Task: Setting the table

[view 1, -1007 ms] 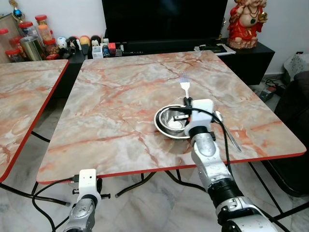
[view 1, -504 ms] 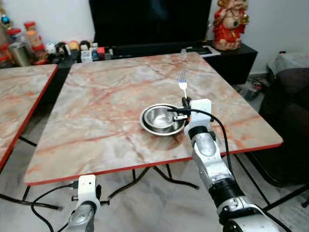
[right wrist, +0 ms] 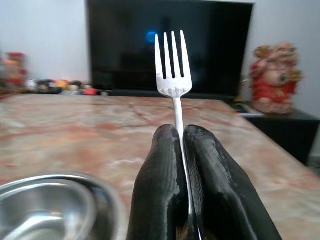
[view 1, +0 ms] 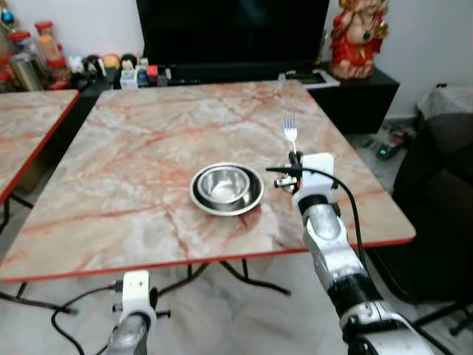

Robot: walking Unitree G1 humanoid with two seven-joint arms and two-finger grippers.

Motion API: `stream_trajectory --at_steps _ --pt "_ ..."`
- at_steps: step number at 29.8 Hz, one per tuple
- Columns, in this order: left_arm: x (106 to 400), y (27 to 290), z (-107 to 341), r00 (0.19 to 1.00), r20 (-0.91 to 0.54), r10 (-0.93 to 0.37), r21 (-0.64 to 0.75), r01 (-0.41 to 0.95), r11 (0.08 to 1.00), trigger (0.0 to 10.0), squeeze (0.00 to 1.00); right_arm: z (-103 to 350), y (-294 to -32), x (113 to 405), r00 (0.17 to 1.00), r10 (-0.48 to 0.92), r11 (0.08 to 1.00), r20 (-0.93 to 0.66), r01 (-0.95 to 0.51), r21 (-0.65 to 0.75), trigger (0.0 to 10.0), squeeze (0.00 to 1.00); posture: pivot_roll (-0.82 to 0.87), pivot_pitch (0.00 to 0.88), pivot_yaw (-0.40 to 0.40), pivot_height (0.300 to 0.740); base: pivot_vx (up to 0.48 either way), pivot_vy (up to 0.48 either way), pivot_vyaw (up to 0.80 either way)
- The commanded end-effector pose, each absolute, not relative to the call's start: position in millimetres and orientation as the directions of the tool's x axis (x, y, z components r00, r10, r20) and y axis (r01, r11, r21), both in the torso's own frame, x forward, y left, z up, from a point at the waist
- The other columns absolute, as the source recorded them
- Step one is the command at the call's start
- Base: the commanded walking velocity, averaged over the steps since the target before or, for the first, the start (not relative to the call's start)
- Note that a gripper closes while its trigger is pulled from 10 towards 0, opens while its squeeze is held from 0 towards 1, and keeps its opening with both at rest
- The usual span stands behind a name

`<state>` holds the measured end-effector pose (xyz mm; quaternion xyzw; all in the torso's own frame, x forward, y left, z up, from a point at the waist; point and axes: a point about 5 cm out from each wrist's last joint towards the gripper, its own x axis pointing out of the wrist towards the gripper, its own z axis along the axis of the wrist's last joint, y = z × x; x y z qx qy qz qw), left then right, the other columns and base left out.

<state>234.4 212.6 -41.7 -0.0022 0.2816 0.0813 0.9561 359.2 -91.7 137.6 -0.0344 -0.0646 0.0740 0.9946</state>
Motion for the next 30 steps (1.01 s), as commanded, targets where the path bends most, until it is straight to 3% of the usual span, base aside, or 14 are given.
stream_trajectory --at_steps 1,12,30 --pt "238.6 209.3 -39.7 0.832 -0.533 0.152 0.032 -0.16 0.987 10.0 0.0 144.1 -99.4 362.3 0.981 0.137 0.989 0.14 -0.126 -0.08 10.0 0.0 0.02 0.0 -0.01 0.714 0.251 -0.27 0.0" --pt "237.4 209.9 -40.2 0.832 -0.533 0.151 0.032 -0.159 0.987 10.0 0.0 135.9 -97.5 355.5 0.982 0.151 0.987 0.114 -0.143 -0.074 10.0 0.0 0.01 0.0 -0.007 0.714 0.248 -0.261 0.0" --pt "233.4 214.1 -42.4 0.822 -0.545 0.164 0.03 -0.176 0.984 10.0 0.0 117.1 -86.2 352.1 0.984 0.18 0.98 -0.008 -0.18 -0.087 10.0 0.0 0.02 0.0 -0.006 0.714 0.0 0.0 0.0"
